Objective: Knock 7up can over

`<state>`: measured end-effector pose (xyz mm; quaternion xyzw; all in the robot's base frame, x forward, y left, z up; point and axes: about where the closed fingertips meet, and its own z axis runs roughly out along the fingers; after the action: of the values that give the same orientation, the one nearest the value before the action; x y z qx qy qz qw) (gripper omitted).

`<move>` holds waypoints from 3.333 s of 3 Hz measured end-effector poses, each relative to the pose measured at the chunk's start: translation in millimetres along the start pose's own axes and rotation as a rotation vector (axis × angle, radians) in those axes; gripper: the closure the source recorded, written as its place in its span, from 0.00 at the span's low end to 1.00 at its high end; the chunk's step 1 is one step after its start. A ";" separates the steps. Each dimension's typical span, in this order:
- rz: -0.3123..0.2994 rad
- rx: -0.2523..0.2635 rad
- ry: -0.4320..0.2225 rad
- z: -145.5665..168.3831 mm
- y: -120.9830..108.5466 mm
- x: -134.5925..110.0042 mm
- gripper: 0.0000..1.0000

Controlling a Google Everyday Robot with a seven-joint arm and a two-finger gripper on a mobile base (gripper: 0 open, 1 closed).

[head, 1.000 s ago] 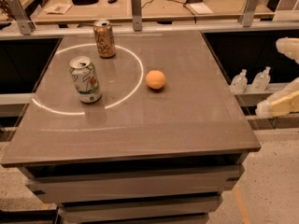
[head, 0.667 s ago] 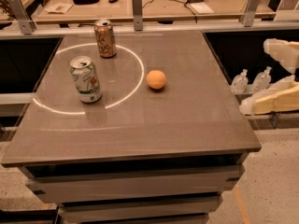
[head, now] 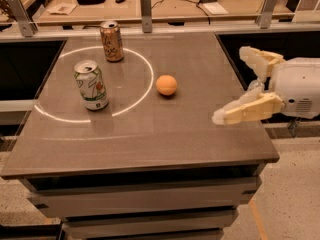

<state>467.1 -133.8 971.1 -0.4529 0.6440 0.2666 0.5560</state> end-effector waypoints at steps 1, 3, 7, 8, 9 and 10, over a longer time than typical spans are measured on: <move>-0.046 -0.039 0.037 39.9 9.1 1.6 0.00; -0.065 -0.117 0.055 108.8 24.2 -14.0 0.00; -0.026 -0.268 0.045 225.2 45.7 34.5 0.00; -0.020 -0.293 0.069 256.7 42.2 51.4 0.00; -0.004 -0.302 0.087 282.4 39.8 53.0 0.00; 0.024 -0.307 0.098 303.0 32.7 44.2 0.00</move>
Offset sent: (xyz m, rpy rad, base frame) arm 0.0359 0.1077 -0.0279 -0.0943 0.0079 0.1227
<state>583.4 124.8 850.9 -0.5374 0.6273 0.3460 0.4451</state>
